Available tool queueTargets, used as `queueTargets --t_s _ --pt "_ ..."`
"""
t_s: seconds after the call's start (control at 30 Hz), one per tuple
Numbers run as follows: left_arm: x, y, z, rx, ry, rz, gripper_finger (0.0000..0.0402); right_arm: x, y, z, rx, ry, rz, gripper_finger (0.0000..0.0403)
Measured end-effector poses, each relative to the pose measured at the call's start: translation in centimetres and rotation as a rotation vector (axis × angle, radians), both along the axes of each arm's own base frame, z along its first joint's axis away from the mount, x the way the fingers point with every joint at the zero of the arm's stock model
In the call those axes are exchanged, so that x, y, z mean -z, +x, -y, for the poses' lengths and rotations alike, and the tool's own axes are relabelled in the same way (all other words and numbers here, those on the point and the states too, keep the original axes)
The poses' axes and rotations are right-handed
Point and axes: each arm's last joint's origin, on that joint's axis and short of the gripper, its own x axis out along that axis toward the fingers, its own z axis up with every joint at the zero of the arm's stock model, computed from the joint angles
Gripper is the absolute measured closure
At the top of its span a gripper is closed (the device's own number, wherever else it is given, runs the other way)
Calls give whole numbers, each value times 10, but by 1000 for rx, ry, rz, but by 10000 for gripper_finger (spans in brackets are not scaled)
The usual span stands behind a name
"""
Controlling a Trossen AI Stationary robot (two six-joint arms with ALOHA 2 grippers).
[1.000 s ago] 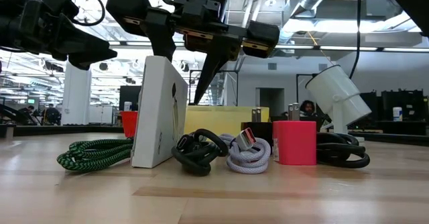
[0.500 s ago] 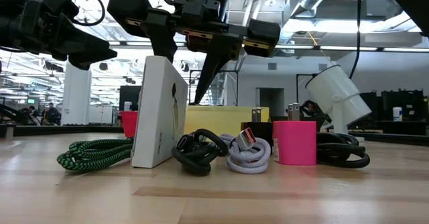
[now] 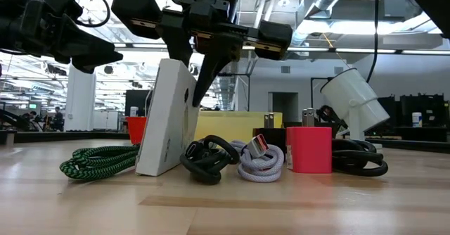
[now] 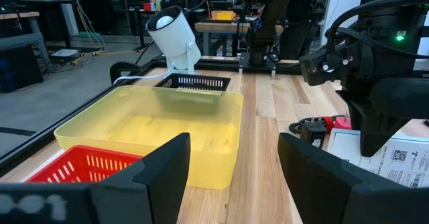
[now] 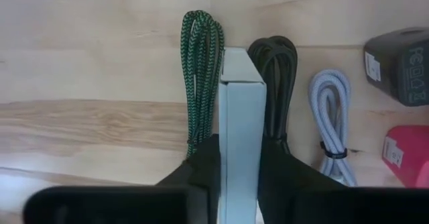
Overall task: Pick and place items into bin
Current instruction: Put the white card reader box into the black bin
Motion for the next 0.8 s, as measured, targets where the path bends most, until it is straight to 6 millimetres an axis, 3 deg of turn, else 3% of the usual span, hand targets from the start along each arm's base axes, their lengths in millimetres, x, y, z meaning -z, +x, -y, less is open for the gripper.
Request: queueTargets --t_s 0.17,0.53,0.8 --pt "0 0 0 0 0 0 181 0 0 0 9 11 4 347" --pt "0 0 0 0 0 0 181 0 0 0 8 13 -5 297" --pt "0 0 0 0 0 0 182 0 0 0 9 13 3 311"
